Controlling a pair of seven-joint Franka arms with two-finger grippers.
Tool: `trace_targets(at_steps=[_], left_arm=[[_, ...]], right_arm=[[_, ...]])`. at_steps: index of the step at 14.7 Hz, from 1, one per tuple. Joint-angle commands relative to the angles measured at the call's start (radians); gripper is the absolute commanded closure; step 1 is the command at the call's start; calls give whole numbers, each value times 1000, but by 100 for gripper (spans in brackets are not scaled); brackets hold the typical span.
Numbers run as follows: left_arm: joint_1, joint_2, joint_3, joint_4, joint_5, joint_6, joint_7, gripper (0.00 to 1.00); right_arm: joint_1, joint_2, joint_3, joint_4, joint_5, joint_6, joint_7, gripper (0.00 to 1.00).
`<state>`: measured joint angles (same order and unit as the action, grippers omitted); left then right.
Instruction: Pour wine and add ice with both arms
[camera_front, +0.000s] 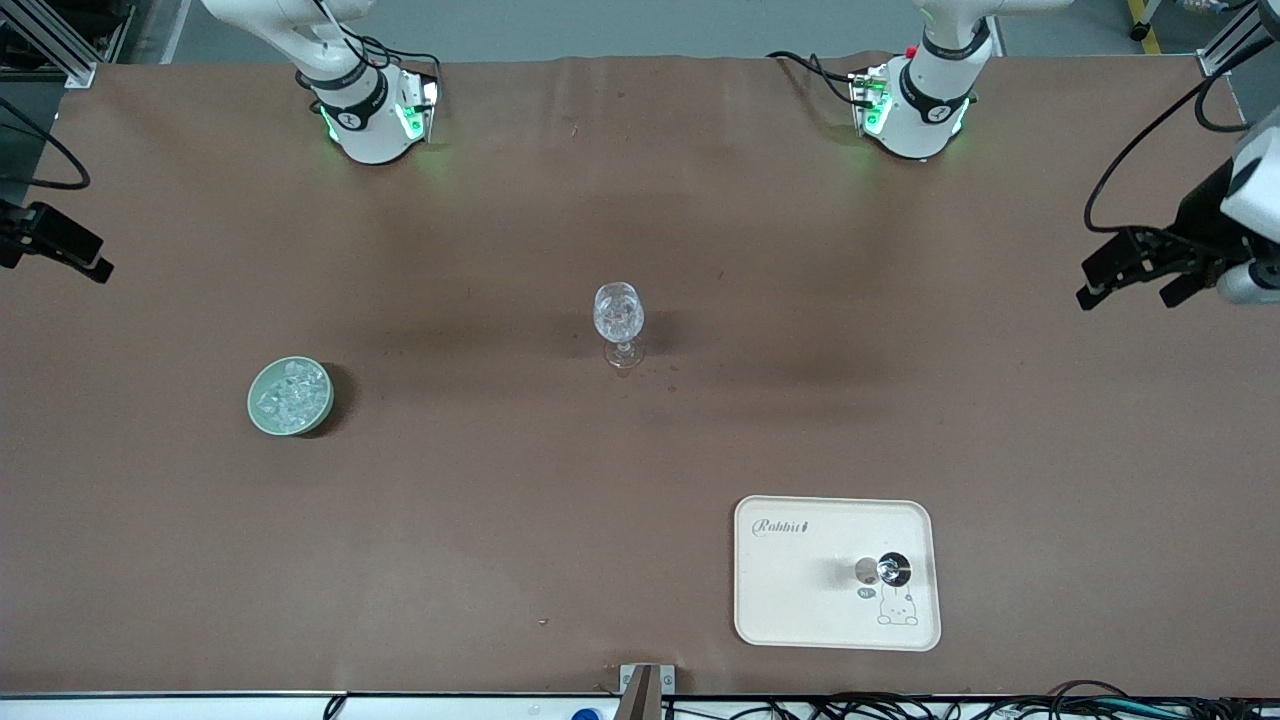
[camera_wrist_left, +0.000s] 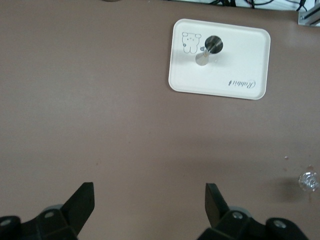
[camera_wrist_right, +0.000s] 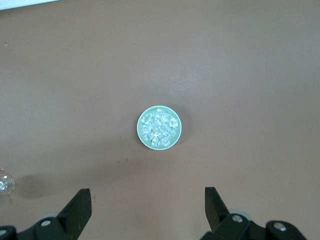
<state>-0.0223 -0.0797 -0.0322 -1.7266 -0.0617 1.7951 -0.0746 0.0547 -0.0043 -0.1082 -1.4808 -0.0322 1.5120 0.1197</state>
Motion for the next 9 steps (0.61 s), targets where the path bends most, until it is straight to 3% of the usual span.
trace_targets(at_steps=[1,9], left_arm=[[5,20,-40,21,40,-35,16,3],[-1,135,-46,199,65,-137,9,3]], right_arm=[[-44,7,22,31,15,-30,-23,0],[-52,9,42,27,17,-21,-23,0]])
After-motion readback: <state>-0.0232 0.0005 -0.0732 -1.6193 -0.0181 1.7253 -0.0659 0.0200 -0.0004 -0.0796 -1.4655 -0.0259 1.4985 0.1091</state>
